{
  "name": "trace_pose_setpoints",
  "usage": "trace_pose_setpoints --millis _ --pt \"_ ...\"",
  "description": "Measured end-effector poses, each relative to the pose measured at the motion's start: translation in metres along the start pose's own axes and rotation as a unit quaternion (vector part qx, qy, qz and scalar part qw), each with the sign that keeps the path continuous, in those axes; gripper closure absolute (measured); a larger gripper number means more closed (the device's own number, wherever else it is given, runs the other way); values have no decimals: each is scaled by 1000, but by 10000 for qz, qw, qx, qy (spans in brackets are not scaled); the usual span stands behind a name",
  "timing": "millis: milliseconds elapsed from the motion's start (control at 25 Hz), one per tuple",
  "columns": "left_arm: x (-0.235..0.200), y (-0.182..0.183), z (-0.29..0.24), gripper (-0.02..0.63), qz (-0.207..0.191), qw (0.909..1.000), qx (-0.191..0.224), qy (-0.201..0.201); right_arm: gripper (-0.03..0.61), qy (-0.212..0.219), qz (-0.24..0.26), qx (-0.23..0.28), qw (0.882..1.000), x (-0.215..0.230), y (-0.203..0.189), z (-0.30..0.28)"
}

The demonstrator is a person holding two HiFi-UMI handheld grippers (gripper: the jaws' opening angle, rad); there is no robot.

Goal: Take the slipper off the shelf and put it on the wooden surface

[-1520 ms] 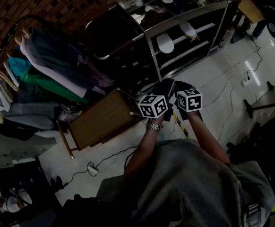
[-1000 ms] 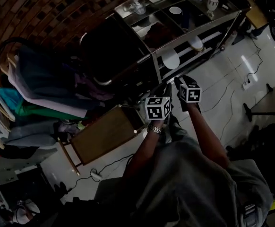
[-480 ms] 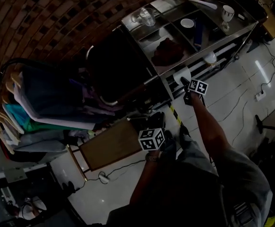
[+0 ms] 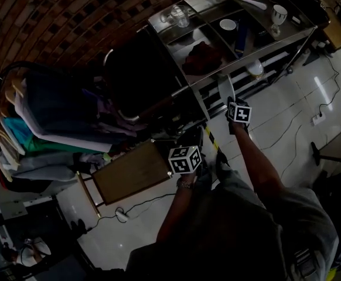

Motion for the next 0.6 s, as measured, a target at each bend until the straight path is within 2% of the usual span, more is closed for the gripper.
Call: trace_pose_setpoints --millis 80,160,360,600 --pt "7 2 -2 554 -64 10000 16 -36 540 -202 295 -60 9993 -1 -2 24" --pt "16 4 -3 554 -116 9999 36 -84 541 -323 362 -70 9988 3 -10 48" --pt "39 1 -1 554 -195 9996 130 -156 542 -303 524 -75 9981 9 -33 107" --pt "45 -23 16 554 -386 9992 25 -47 543 -378 887 -213 9951 9 -77 164"
Point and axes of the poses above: the fingertips, and each gripper's own axes: z backward along the fingers, x to its right, y out of its top, the point moved 5 cm from there along z, backward along the fingers, and after that the axes turned 6 degrees about y, right-handed, at the moved point
